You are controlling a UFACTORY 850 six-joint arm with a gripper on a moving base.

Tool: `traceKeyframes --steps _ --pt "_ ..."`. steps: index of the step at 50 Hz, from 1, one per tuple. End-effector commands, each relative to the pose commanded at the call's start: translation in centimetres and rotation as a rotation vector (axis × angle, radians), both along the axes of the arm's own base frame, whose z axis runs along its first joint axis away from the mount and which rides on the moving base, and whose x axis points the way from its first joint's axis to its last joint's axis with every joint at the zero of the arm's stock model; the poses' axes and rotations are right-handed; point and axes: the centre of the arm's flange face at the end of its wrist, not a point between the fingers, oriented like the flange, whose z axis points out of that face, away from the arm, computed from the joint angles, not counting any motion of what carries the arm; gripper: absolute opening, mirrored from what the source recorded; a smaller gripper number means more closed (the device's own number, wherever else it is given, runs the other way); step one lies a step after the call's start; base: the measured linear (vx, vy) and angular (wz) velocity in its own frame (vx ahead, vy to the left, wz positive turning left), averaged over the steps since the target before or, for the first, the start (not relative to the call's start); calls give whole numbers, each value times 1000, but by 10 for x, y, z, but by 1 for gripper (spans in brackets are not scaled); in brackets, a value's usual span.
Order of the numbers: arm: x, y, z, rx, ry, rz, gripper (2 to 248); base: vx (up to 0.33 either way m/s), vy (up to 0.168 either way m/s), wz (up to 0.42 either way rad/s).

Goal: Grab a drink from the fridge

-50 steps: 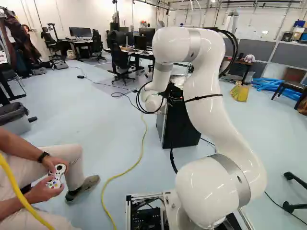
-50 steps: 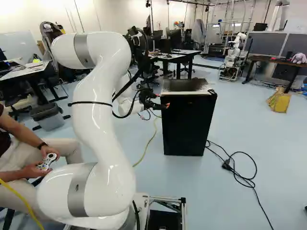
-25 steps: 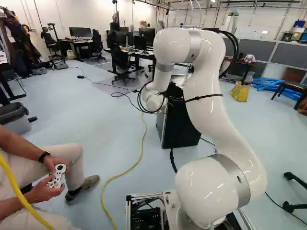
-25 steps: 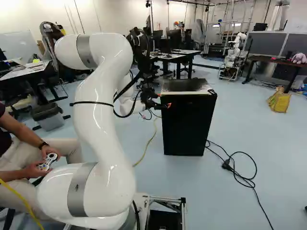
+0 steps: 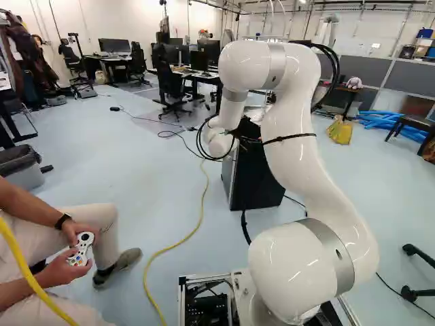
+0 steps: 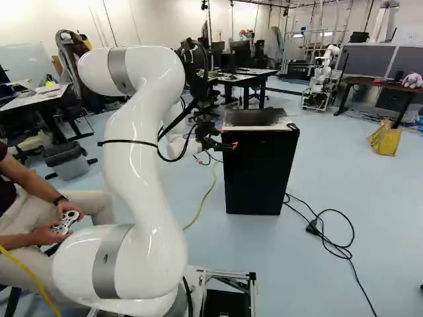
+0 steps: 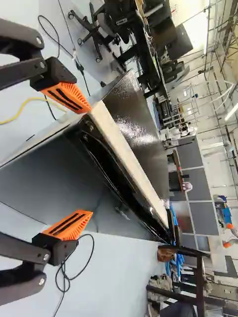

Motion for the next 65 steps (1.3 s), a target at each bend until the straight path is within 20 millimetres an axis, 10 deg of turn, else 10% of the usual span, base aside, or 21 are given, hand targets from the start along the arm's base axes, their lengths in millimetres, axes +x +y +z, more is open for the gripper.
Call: traceKeyframes --steps 65 --pt "-45 -2 7 -7 50 6 247 0 0 0"
